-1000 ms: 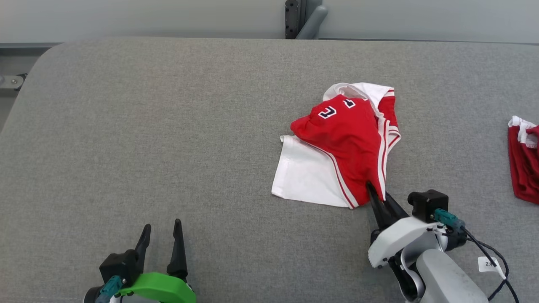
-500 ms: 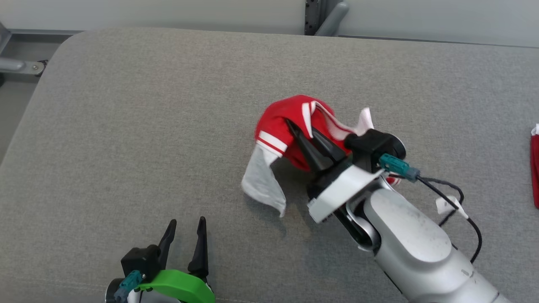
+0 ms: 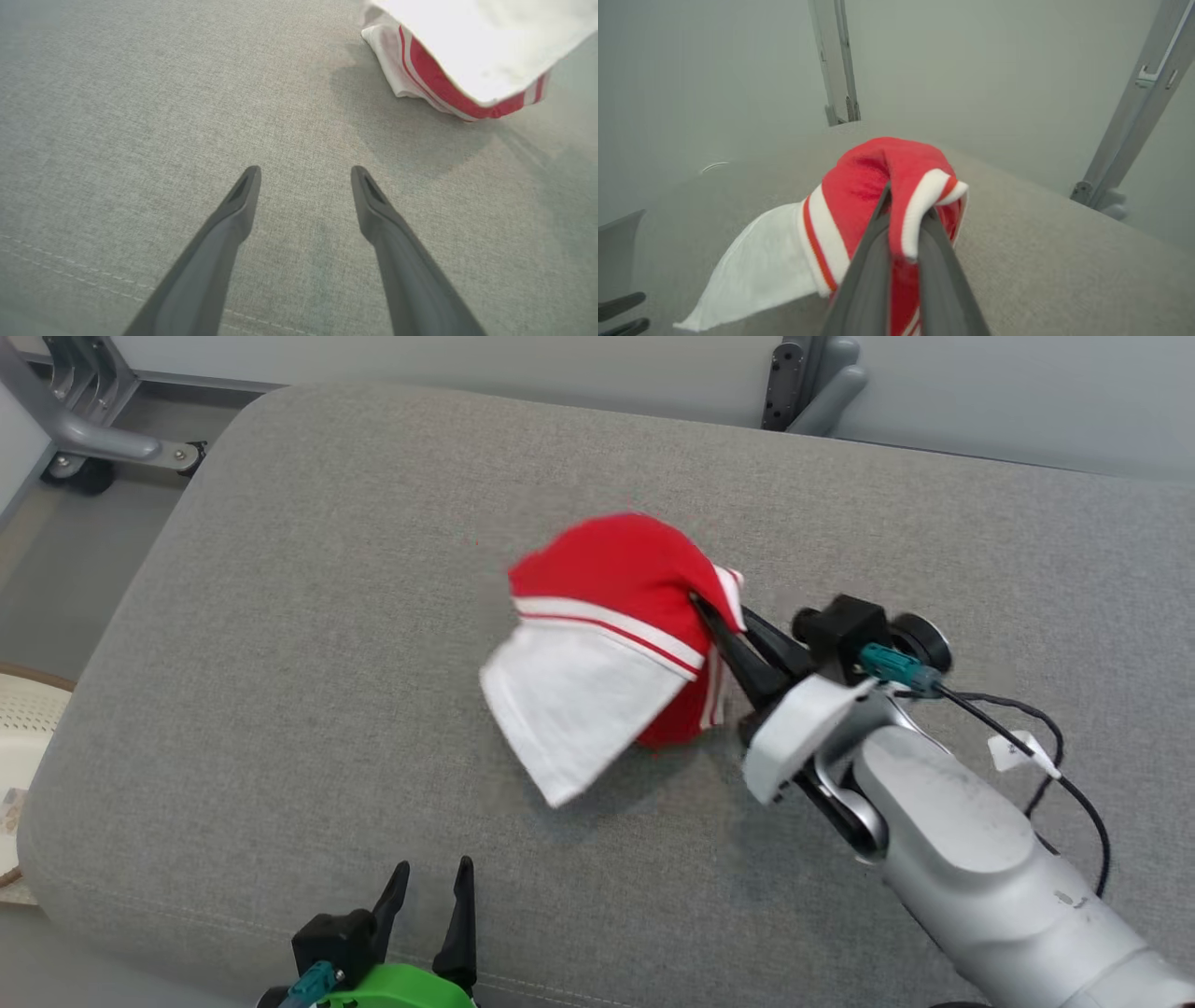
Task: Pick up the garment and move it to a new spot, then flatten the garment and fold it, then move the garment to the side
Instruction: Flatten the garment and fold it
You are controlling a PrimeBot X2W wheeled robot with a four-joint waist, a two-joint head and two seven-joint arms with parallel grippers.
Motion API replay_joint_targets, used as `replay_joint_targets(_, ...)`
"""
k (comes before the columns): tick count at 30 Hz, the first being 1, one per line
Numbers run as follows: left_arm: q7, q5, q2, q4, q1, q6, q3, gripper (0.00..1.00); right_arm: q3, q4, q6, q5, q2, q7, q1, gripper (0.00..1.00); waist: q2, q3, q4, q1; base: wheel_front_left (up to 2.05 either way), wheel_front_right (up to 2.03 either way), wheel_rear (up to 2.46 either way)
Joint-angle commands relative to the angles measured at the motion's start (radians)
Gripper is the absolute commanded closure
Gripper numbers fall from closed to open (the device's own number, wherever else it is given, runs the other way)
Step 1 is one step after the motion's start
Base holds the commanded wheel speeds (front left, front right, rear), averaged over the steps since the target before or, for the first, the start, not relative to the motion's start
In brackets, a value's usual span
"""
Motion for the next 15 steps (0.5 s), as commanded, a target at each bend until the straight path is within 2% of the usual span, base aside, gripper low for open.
replay_joint_targets(1,0.0,-0.004,0.001,0.001,-0.001,-0.006,-0.002,0.0,-0.022,0.048,-0.002,0.009,-0.024,-0.003,0.023,0.97,0.0,0.004,-0.015,0.0,0.0,0.0,0.0)
replay_joint_targets(3,0.0,-0.005,0.002,0.002,-0.01,-0.005,-0.005,0.0,-0.056,0.125,-0.001,0.015,-0.046,-0.003,0.051,0.86,0.0,0.009,-0.033,0.0,0.0,0.0,0.0)
replay_joint_targets(4,0.0,-0.004,0.001,0.001,-0.015,-0.006,-0.006,0.0,-0.072,0.167,-0.001,0.019,-0.056,-0.003,0.066,0.71,0.0,0.012,-0.043,0.0,0.0,0.0,0.0)
replay_joint_targets(5,0.0,0.002,0.001,0.001,-0.02,-0.009,-0.009,0.0,-0.087,0.209,-0.001,0.02,-0.067,-0.003,0.075,0.51,0.0,0.014,-0.053,0.0,0.0,0.0,0.0)
replay_joint_targets(6,0.0,0.007,0.001,0.001,-0.025,-0.009,-0.01,0.0,-0.104,0.244,-0.001,0.022,-0.073,-0.003,0.08,0.0,0.0,0.016,-0.063,0.0,0.0,0.0,0.0)
replay_joint_targets(10,0.0,0.019,0.002,0.0,-0.041,-0.014,-0.01,0.0,-0.177,0.288,-0.001,-0.003,-0.091,-0.003,0.104,0.0,0.0,0.013,-0.096,0.0,0.0,0.0,0.0)
replay_joint_targets(15,0.0,0.03,0.002,0.004,-0.042,-0.016,-0.007,0.0,-0.281,0.201,-0.001,-0.05,-0.075,-0.003,0.178,0.0,0.0,-0.014,-0.13,0.0,0.0,0.0,0.0)
